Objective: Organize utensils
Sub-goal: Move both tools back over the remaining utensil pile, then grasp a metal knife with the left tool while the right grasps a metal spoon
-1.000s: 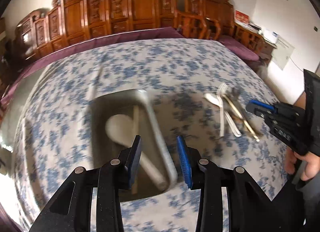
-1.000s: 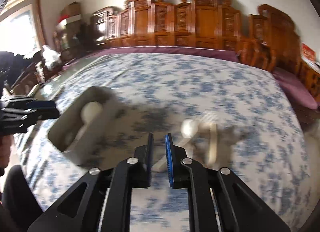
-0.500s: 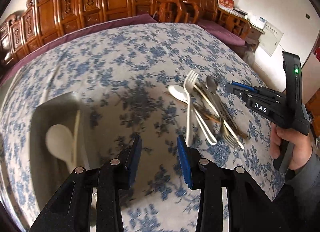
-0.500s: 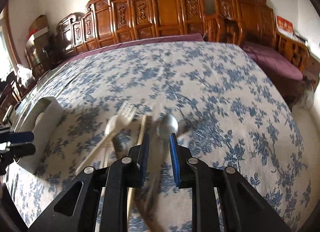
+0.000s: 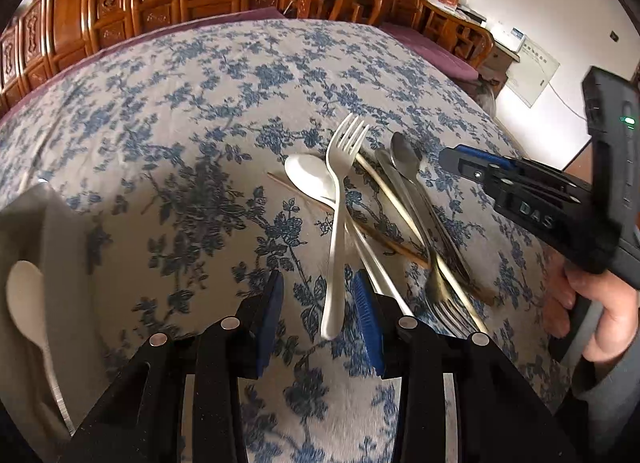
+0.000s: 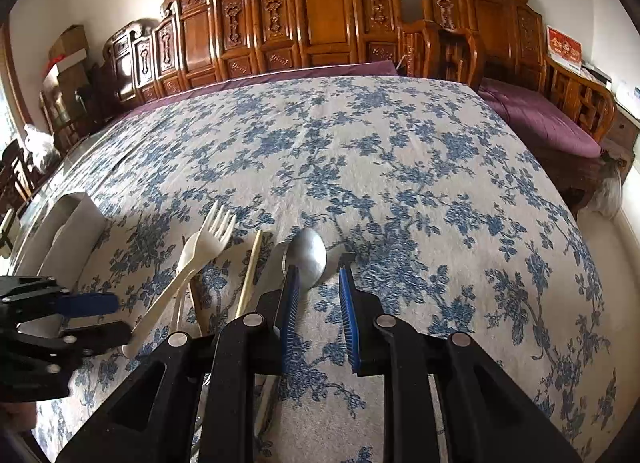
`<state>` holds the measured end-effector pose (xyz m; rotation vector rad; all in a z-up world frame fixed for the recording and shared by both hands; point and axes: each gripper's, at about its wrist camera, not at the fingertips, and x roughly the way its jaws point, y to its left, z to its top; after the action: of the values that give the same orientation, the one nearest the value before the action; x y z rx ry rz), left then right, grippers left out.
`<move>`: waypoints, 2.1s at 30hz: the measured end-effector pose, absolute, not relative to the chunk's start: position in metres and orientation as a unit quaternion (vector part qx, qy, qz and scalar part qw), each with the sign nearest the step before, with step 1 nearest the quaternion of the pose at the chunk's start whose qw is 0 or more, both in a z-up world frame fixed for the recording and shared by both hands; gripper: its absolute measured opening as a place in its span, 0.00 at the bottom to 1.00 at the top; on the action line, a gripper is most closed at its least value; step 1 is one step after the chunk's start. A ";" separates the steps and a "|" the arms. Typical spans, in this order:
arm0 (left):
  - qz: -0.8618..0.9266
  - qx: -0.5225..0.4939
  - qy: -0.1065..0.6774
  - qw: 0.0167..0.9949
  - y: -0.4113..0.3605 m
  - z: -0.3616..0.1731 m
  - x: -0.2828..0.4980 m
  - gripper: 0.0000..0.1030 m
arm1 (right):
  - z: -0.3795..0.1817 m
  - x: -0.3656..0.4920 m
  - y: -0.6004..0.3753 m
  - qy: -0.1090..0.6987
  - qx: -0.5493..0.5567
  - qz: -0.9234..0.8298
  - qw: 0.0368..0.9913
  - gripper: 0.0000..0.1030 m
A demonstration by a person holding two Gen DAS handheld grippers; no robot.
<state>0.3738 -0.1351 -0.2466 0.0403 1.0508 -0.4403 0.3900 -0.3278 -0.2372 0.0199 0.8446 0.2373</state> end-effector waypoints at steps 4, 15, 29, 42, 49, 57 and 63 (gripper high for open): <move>-0.215 0.005 0.499 0.840 -0.137 -0.256 0.380 0.33 | -0.235 0.390 -0.327 0.407 0.005 0.123 0.905 0.22; -0.225 -0.002 0.492 0.841 -0.134 -0.248 0.372 0.04 | -0.241 0.398 -0.328 0.435 0.003 0.134 0.890 0.22; -0.240 0.001 0.435 0.868 -0.095 -0.204 0.323 0.04 | -0.249 0.412 -0.313 0.439 0.014 0.120 0.890 0.34; -0.251 -0.012 0.424 0.870 -0.084 -0.199 0.315 0.04 | -0.255 0.428 -0.323 0.436 0.029 0.083 0.895 0.34; -0.243 -0.010 0.427 0.871 -0.082 -0.202 0.316 0.04 | -0.263 0.436 -0.324 0.445 0.026 0.086 0.891 0.34; -0.239 -0.014 0.430 0.871 -0.084 -0.203 0.316 0.04 | -0.264 0.435 -0.310 0.449 0.008 0.100 0.888 0.26; -0.237 -0.011 0.429 0.872 -0.085 -0.203 0.316 0.04 | -0.264 0.433 -0.307 0.450 -0.006 0.096 0.888 0.25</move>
<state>0.3159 -0.0852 -0.2028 -0.0240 0.8962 -0.4959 0.4331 -0.3073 -0.2639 -0.0119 0.9349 0.1998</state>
